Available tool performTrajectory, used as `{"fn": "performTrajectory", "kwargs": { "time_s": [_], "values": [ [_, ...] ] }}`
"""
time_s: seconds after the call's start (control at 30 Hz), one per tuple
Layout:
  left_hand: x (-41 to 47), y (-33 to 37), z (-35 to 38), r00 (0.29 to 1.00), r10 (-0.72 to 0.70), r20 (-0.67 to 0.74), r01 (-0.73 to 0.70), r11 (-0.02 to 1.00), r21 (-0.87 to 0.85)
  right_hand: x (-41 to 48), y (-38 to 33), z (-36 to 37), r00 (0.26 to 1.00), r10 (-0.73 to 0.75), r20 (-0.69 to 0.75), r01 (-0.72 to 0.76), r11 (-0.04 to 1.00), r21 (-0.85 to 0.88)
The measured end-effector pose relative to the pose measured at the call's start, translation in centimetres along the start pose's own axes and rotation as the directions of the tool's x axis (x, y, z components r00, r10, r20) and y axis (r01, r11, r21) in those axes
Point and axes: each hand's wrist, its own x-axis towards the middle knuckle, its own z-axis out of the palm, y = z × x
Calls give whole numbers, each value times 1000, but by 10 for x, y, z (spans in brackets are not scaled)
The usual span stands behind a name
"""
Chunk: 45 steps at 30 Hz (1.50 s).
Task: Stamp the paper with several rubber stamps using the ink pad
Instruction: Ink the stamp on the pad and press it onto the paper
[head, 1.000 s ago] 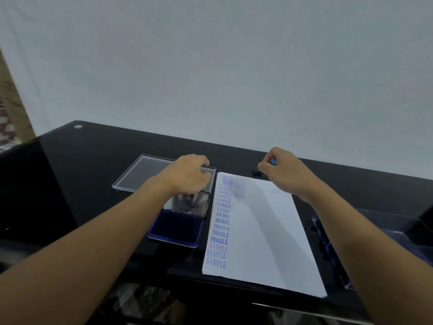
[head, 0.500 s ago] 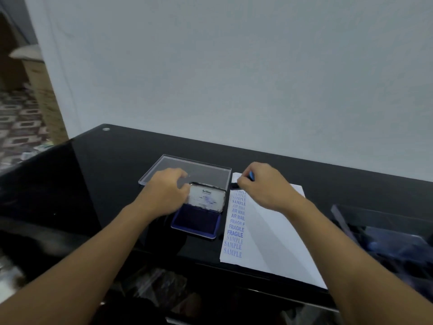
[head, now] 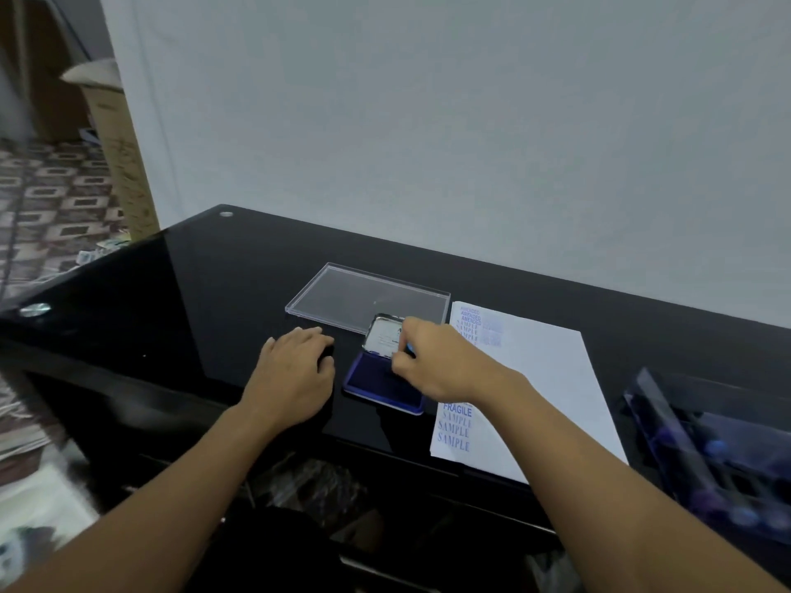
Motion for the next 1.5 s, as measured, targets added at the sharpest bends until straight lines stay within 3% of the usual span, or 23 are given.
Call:
{"fn": "performTrajectory", "kwargs": {
  "time_s": [0.77, 1.1, 1.5],
  "values": [
    [-4, -5, 8, 998, 30, -56, -27, 998, 48, 28, -32, 28, 988, -138, 70, 151, 954, -259],
    [-5, -3, 9, 998, 19, -57, -16, 999, 43, 18, -29, 43, 993, -105, -50, 97, 984, -153],
    [-2, 0, 5, 997, 15, -78, -13, 1000, 23, 17, -31, 41, 997, -69, -44, 62, 989, -130]
  ]
}}
